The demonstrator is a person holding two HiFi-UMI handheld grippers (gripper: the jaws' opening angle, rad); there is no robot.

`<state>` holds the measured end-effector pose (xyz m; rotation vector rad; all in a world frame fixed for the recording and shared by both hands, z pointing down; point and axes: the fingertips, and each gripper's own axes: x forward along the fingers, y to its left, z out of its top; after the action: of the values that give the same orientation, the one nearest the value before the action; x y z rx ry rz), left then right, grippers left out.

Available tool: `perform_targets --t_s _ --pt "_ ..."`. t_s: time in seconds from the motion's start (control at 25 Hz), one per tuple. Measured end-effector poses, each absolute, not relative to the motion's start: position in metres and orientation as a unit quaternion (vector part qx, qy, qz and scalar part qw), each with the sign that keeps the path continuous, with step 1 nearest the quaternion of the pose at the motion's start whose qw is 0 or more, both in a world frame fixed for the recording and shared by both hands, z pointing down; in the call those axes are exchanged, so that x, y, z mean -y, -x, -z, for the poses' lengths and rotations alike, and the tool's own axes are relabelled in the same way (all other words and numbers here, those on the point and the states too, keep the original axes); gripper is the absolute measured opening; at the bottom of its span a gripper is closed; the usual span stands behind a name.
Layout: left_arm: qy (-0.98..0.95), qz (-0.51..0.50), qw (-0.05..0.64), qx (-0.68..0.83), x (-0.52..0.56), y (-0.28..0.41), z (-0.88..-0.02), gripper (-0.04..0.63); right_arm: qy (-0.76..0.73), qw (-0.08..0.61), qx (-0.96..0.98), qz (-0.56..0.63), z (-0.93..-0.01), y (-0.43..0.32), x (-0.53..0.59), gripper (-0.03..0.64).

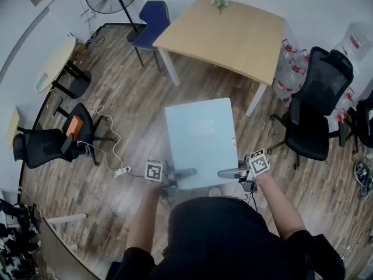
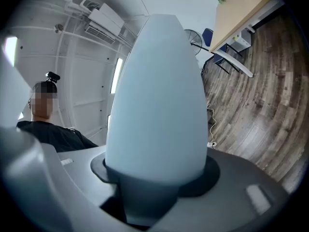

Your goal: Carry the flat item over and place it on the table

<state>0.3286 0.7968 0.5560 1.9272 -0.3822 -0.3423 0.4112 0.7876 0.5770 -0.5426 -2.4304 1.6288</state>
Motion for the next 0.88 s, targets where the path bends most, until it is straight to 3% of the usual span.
perform_targets --t_s 0.44,0.88 --pt "-0.805 0.169 0.538 0.183 -0.765 -0.336 -0.551 0.328 0.205 0.104 0.807 -0.543 -0.572 -0.417 -0.752 0.296" --pt "-0.796 0.166 0.557 0.168 -0.694 -0.281 -0.562 0.330 0.187 0.092 0.800 -0.563 -0.584 -0.362 -0.684 0.288"
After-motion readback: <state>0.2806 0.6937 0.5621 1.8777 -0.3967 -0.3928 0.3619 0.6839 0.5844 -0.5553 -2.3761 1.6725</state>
